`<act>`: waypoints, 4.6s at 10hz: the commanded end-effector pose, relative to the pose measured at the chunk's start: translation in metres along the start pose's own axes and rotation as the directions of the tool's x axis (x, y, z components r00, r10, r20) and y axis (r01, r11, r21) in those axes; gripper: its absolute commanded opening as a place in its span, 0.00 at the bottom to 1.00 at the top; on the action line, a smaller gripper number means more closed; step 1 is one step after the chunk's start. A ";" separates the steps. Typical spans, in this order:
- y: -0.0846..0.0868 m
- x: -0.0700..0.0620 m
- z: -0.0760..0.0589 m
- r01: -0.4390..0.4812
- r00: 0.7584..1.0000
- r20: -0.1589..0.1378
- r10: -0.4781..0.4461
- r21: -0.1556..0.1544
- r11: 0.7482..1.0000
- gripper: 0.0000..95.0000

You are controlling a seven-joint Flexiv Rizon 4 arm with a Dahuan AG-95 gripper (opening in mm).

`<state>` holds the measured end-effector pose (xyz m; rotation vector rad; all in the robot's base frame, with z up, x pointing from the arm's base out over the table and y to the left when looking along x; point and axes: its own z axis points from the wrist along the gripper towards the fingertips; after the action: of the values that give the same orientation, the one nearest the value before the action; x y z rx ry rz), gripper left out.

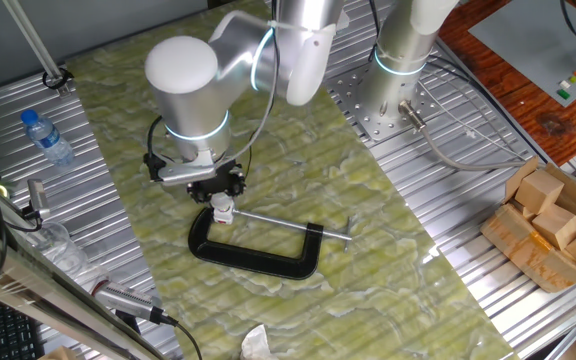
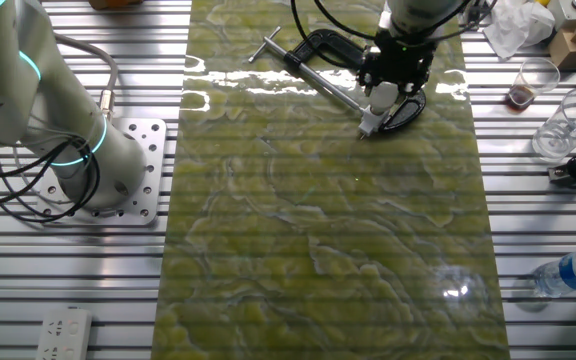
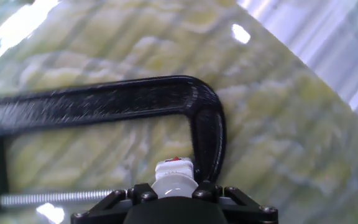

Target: Take out the light bulb by rotating it

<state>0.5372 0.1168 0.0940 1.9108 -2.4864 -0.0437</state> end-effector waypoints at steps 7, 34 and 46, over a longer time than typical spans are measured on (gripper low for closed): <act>-0.002 -0.006 -0.012 -0.352 0.935 0.041 0.352 -0.017 0.936 0.00; -0.013 -0.045 0.022 -0.711 0.692 0.139 0.709 -0.038 0.702 0.00; -0.018 -0.044 0.033 -0.701 0.696 0.193 0.692 -0.028 0.713 0.00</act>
<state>0.5657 0.1555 0.0596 0.8617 -3.1879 -0.1696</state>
